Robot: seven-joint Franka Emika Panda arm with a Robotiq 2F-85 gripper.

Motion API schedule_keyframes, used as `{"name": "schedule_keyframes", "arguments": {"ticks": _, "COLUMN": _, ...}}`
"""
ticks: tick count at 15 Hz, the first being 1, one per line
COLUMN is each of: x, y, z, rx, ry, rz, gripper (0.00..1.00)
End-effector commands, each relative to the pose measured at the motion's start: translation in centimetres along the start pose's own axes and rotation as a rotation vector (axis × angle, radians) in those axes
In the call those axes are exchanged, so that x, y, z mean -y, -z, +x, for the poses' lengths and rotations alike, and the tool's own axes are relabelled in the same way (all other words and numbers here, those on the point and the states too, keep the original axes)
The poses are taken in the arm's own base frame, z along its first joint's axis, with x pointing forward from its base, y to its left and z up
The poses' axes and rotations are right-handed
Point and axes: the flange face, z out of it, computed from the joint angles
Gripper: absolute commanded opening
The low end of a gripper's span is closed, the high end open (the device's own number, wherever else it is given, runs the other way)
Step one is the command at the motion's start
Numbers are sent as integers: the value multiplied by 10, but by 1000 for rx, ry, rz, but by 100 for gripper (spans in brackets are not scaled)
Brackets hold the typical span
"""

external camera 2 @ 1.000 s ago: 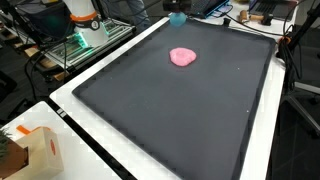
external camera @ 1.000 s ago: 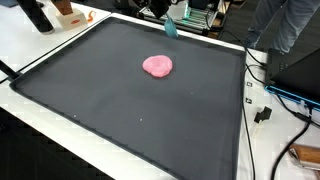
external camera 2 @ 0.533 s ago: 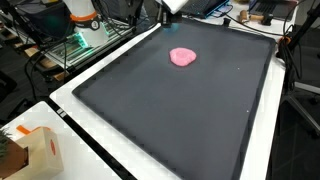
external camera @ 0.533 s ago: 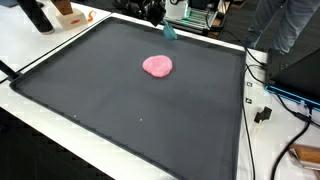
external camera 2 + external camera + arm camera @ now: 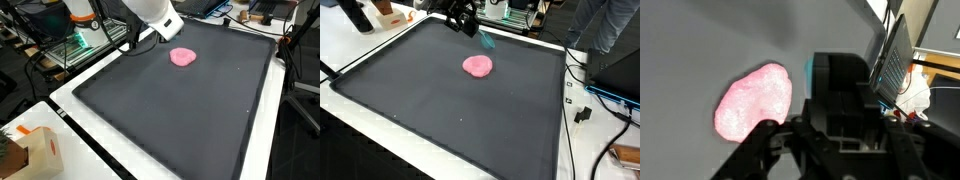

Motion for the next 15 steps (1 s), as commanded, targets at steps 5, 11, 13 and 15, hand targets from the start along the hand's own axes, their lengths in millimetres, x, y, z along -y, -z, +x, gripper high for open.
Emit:
{"name": "schedule_keyframes", "arguments": {"ticks": 5, "x": -40, "y": -5, "z": -4, "rx": -105, "ry": -36, "rz": -33, "gripper": 25}}
{"name": "schedule_keyframes", "arguments": {"ticks": 11, "x": -53, "y": -11, "z": -5, "rx": -139, "ry": -70, "rz": -10, "gripper": 25}}
{"name": "schedule_keyframes", "arguments": {"ticks": 13, "x": -60, "y": -15, "z": -7, "rx": -134, "ry": -86, "rz": -5, "gripper": 25}}
{"name": "schedule_keyframes", "arguments": {"ticks": 15, "x": -66, "y": -20, "z": -8, "rx": -127, "ry": -103, "rz": -12, "gripper": 25}}
